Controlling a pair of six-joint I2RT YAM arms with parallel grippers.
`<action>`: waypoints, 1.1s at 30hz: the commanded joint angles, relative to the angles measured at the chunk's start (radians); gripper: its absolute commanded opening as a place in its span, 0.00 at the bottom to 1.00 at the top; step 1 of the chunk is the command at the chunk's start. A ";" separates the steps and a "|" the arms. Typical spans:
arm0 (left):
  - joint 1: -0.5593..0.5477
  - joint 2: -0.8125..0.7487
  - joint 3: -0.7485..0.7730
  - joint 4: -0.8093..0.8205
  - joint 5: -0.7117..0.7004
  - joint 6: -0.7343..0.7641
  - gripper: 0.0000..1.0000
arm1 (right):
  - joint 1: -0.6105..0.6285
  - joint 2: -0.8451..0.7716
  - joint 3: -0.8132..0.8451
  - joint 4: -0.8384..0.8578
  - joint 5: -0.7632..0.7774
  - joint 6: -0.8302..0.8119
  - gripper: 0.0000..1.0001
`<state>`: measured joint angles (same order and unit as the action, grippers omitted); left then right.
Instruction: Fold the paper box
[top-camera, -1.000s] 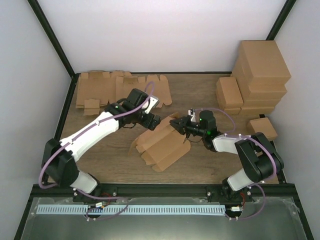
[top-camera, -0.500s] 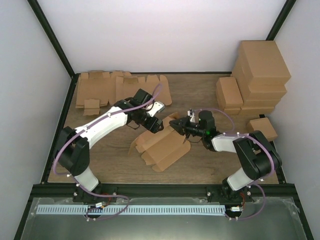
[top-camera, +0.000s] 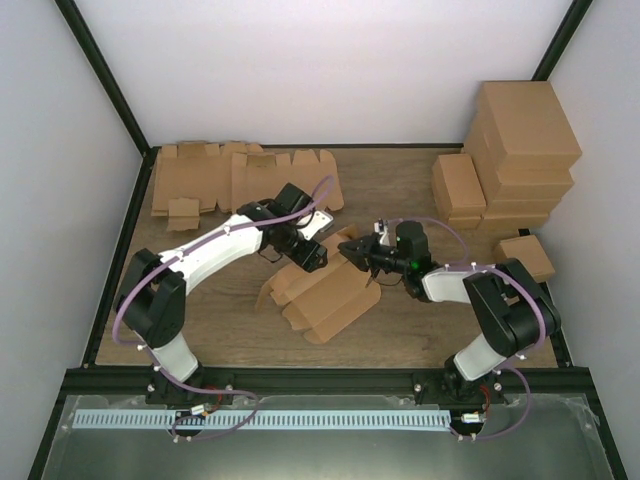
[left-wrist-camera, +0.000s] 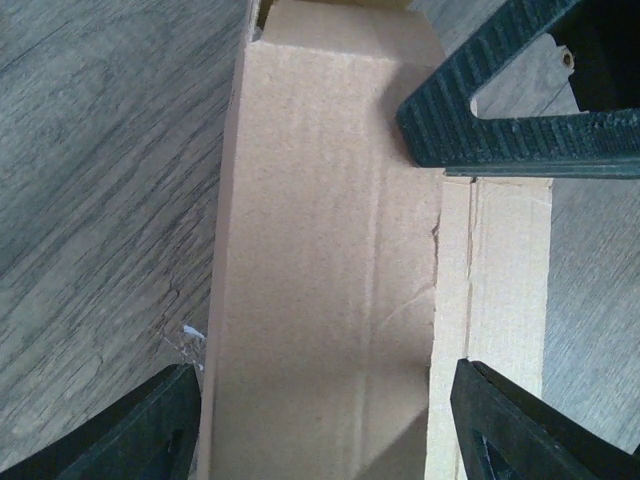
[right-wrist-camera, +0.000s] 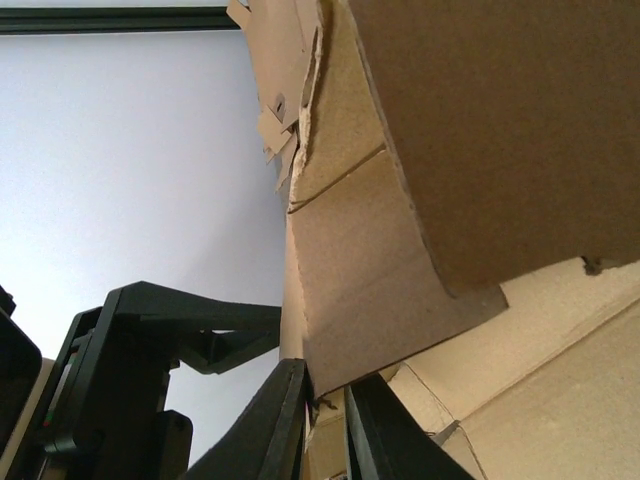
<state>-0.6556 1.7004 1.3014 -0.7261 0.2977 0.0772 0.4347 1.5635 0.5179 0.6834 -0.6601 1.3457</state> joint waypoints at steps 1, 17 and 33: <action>-0.016 0.013 0.020 -0.008 -0.046 0.017 0.70 | 0.007 0.016 0.047 0.013 -0.016 -0.017 0.12; -0.033 0.019 0.020 -0.017 -0.064 0.023 0.69 | 0.007 0.003 0.065 -0.056 -0.008 -0.077 0.16; -0.032 0.012 0.042 -0.016 -0.113 -0.009 1.00 | 0.007 -0.008 0.004 -0.047 -0.003 -0.083 0.13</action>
<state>-0.6861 1.7061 1.3029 -0.7425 0.2123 0.0795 0.4355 1.5730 0.5343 0.6365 -0.6666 1.2854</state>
